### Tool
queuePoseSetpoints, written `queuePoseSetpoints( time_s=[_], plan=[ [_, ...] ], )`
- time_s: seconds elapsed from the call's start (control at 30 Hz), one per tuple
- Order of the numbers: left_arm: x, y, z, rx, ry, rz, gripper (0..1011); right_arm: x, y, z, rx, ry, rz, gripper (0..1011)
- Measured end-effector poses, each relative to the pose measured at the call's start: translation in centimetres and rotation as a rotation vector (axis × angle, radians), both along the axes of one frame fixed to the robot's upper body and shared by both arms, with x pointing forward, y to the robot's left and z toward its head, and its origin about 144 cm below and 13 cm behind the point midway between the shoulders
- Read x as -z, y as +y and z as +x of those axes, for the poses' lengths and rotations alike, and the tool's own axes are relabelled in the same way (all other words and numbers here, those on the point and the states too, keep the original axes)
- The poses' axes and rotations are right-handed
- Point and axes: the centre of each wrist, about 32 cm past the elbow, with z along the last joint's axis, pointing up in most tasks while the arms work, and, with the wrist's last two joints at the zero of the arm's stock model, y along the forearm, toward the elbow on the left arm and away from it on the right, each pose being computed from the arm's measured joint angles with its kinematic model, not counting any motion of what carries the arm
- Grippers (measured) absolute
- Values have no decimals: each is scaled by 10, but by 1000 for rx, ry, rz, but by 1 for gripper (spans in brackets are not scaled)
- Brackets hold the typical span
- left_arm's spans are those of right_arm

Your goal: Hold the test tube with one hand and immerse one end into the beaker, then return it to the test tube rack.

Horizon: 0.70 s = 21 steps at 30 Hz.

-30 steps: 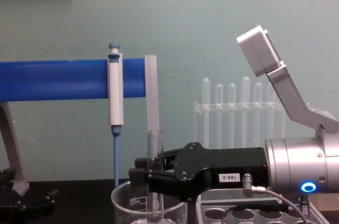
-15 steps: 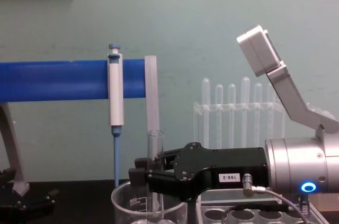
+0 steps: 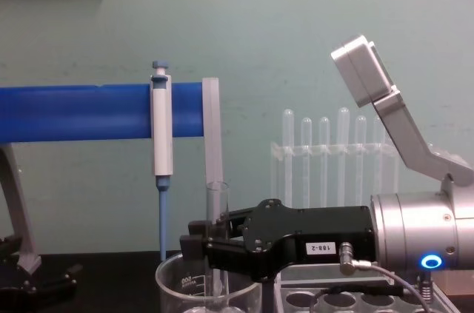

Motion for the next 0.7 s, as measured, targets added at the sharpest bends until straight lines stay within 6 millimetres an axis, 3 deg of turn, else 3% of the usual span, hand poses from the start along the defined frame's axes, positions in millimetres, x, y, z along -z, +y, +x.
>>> queuePoseSetpoints(
  time_s=[0.7],
  plan=[
    [0,0,0,0,0,0,1000,0,0,0,0,0,0,224]
  ],
)
